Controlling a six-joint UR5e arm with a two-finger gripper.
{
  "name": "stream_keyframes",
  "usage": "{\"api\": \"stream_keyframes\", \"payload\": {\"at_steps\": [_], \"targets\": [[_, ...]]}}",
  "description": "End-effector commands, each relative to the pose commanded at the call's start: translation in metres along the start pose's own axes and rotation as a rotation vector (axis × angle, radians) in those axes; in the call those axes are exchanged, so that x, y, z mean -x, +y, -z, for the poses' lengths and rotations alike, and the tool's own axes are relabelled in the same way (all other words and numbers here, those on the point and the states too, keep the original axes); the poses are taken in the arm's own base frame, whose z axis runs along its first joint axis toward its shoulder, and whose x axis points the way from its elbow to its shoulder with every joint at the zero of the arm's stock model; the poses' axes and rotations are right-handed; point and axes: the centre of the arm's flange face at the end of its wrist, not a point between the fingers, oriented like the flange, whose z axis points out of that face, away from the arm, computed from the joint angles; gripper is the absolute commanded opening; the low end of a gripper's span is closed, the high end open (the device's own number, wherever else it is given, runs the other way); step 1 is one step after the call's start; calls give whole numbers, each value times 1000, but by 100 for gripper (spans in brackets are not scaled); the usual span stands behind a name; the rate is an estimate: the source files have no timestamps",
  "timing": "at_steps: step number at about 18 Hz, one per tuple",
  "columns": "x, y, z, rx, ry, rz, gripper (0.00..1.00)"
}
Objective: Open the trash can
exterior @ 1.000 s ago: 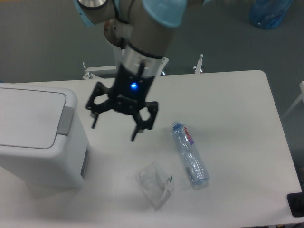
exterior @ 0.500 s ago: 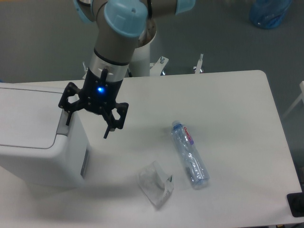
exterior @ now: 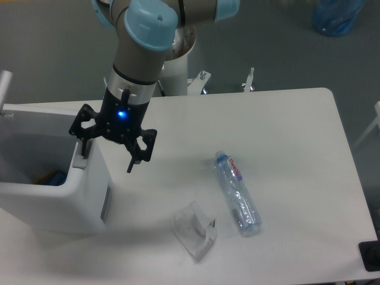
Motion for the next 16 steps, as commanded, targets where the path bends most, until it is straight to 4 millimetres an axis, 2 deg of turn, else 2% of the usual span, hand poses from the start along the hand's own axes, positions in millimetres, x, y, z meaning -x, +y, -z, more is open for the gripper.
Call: {"api": "stream_keyframes", "payload": {"at_steps": [3, 5, 8, 11, 13, 15, 16], "targets": [[0, -10, 11, -24, -13, -18, 100], [12, -16, 22, -46, -30, -14, 100], [57, -19, 36, -108, -91, 16, 100], [113, -18, 35, -131, -233, 20, 100], [144, -8, 12, -32, -330, -16, 100], [186, 12, 13, 41, -410, -20, 100], [199, 15, 2, 67, -404, -41, 100]]}}
